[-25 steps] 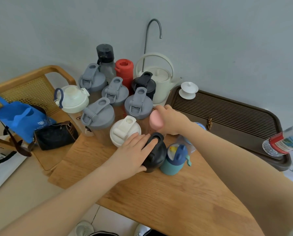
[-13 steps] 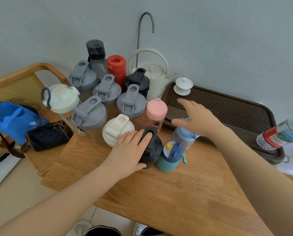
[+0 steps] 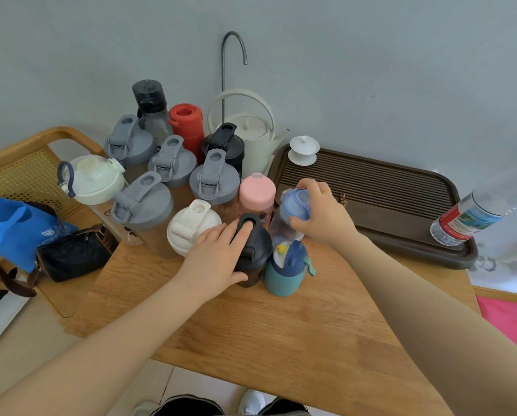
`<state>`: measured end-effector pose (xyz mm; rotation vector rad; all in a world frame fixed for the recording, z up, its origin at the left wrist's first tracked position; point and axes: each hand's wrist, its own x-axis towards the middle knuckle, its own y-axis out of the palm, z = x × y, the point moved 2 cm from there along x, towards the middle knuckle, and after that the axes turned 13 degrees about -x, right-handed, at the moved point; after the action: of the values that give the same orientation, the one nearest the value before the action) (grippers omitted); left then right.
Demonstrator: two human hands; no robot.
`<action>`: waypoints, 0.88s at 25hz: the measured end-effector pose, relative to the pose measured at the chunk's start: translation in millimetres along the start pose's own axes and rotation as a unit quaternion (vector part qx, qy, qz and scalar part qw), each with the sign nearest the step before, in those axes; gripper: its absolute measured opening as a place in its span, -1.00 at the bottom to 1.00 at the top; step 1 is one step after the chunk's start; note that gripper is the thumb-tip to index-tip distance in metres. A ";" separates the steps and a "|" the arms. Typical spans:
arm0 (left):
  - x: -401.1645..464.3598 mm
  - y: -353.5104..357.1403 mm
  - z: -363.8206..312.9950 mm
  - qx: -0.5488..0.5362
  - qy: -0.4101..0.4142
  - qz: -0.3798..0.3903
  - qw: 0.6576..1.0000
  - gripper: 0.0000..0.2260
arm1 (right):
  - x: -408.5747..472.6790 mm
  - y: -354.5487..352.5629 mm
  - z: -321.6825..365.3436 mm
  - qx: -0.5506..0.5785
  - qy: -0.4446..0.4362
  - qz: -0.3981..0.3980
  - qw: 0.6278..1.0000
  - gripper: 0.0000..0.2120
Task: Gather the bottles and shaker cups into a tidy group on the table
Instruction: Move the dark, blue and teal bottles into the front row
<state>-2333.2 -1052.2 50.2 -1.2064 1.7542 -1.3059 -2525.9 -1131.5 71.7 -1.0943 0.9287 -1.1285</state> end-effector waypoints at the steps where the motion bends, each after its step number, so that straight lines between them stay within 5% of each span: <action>1: 0.0 0.0 -0.4 -0.005 0.000 -0.001 1.000 -0.17 | 3.5 2.5 4.2 -0.013 -0.003 0.002 1.000 -0.40; 5: 0.8 -0.4 1.1 0.006 0.002 0.008 1.000 -0.17 | 5.6 9.7 8.2 -0.006 -0.005 0.009 1.000 -0.37; 10: 4.8 -0.8 11.0 0.016 0.023 0.040 0.999 -0.14 | -45.9 7.6 -14.0 0.106 0.025 -0.114 0.988 -0.38; 15: 4.1 -1.1 8.5 0.017 0.022 0.028 0.999 -0.16 | -82.3 49.0 -5.4 0.114 0.004 0.068 0.991 -0.12; 22: 7.9 -2.9 4.1 0.012 0.010 0.014 1.000 -0.17 | -76.9 54.8 1.5 0.058 0.056 0.037 0.996 -0.27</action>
<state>-2331.8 -1061.3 52.0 -1.1540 1.7579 -1.3230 -2527.8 -1051.9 20.9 -0.9027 0.9705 -1.1780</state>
